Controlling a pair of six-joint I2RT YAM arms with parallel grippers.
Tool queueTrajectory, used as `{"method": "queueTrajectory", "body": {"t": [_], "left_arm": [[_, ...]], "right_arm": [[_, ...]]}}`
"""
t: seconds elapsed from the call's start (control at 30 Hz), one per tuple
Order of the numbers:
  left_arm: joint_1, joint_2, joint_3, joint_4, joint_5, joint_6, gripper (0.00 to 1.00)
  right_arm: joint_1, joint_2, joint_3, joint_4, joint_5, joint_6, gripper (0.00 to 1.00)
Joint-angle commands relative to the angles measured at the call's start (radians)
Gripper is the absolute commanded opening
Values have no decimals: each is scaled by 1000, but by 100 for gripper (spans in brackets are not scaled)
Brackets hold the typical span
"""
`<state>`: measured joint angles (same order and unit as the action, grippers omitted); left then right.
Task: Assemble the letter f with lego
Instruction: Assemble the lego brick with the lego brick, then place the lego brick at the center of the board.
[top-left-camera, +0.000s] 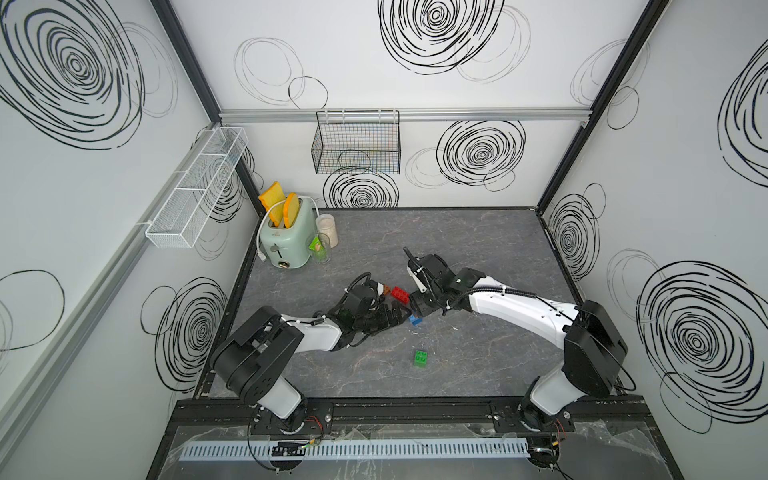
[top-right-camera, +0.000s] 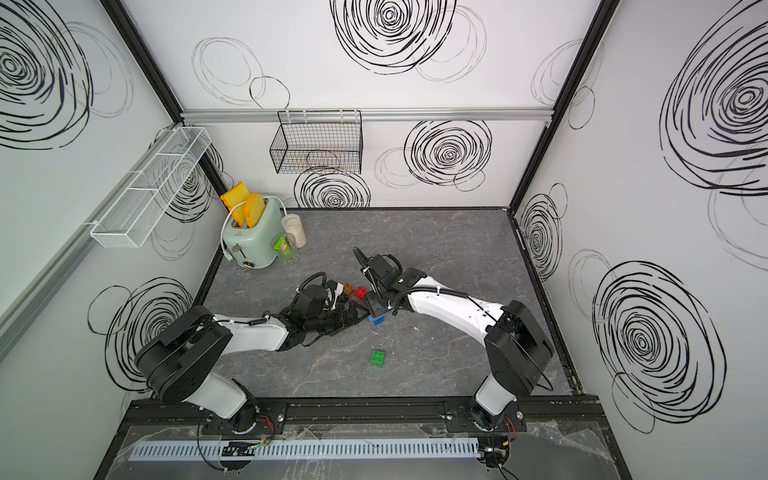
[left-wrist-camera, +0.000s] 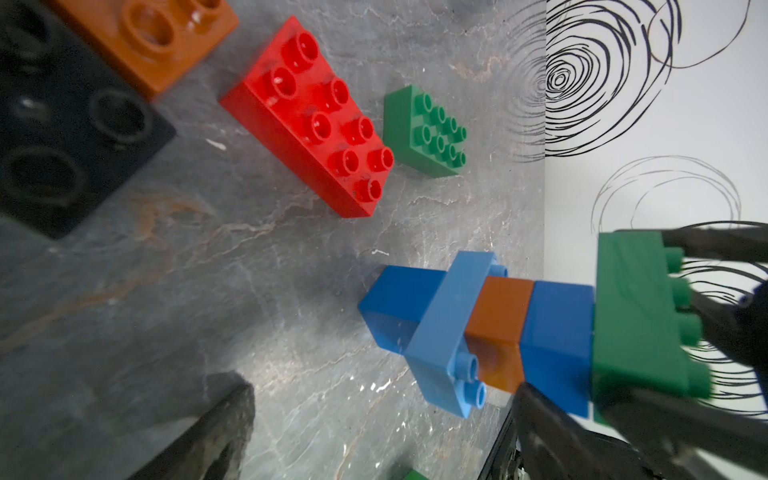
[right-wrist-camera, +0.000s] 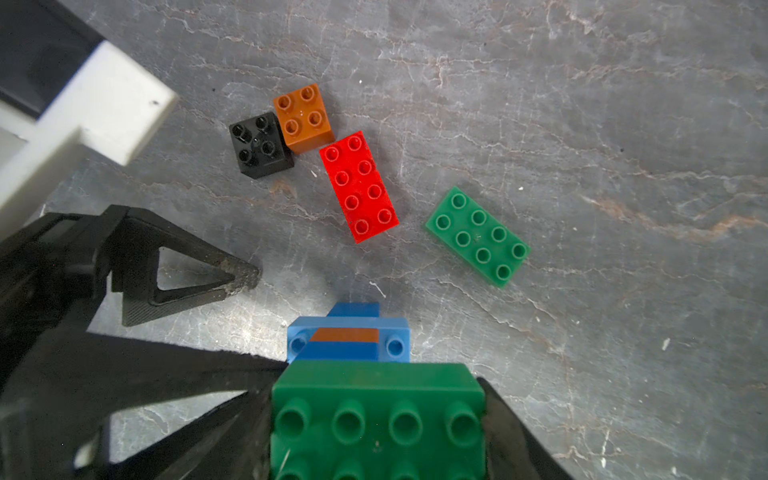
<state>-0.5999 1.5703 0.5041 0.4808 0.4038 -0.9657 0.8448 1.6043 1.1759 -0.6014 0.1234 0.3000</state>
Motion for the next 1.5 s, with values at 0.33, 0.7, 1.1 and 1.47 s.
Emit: {"method": "queueTrajectory", "body": {"t": [0.33, 0.7, 1.1, 1.47], "left_arm": [[12, -27, 9, -16, -29, 11, 98], [17, -179, 30, -143, -98, 56, 98], [63, -412, 78, -475, -206, 189, 98], [34, -476, 244, -727, -281, 496, 100]], "right_arm": [[-5, 87, -133, -100, 1, 35, 63], [-3, 77, -110, -91, 11, 33, 62], [-15, 64, -10, -83, 11, 7, 63], [-55, -14, 106, -76, -66, -21, 64]]}}
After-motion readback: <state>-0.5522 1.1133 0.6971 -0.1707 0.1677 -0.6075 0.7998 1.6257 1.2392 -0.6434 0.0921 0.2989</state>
